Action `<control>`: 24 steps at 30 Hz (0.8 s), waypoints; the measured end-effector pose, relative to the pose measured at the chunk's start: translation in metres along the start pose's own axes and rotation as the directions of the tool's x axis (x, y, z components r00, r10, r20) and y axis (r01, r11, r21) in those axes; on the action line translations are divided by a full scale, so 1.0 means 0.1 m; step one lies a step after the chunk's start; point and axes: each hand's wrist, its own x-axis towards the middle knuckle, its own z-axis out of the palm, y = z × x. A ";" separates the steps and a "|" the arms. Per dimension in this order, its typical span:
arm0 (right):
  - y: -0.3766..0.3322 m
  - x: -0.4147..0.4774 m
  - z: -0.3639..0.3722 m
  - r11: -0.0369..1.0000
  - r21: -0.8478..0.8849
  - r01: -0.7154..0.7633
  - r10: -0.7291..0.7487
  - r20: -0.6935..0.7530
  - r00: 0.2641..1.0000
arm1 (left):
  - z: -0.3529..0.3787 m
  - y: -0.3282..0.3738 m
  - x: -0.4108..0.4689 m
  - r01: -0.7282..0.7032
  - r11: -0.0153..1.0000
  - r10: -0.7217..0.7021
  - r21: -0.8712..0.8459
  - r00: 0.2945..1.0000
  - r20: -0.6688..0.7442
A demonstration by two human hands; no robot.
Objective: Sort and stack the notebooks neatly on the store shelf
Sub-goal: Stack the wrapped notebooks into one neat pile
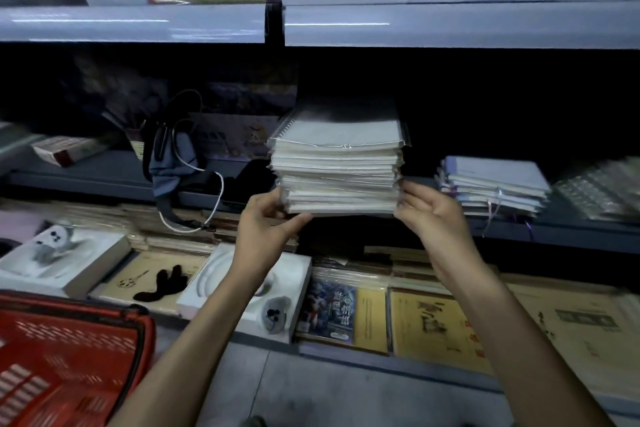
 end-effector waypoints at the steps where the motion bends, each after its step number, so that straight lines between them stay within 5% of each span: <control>1: 0.00 -0.05 0.00 1.000 -0.009 0.005 -0.005 0.027 1.000 | 0.00 -0.01 0.01 0.026 0.999 -0.025 -0.034 0.999 0.020; 10: 0.03 -0.14 0.11 0.986 -0.146 0.079 -0.076 0.027 0.997 | 0.17 -0.16 0.03 0.179 0.954 -0.153 -0.240 0.980 0.126; 24: 0.08 -0.03 0.06 0.986 -0.136 0.093 -0.107 -0.100 0.989 | 0.16 -0.23 0.00 0.030 0.984 -0.015 -0.177 0.996 0.083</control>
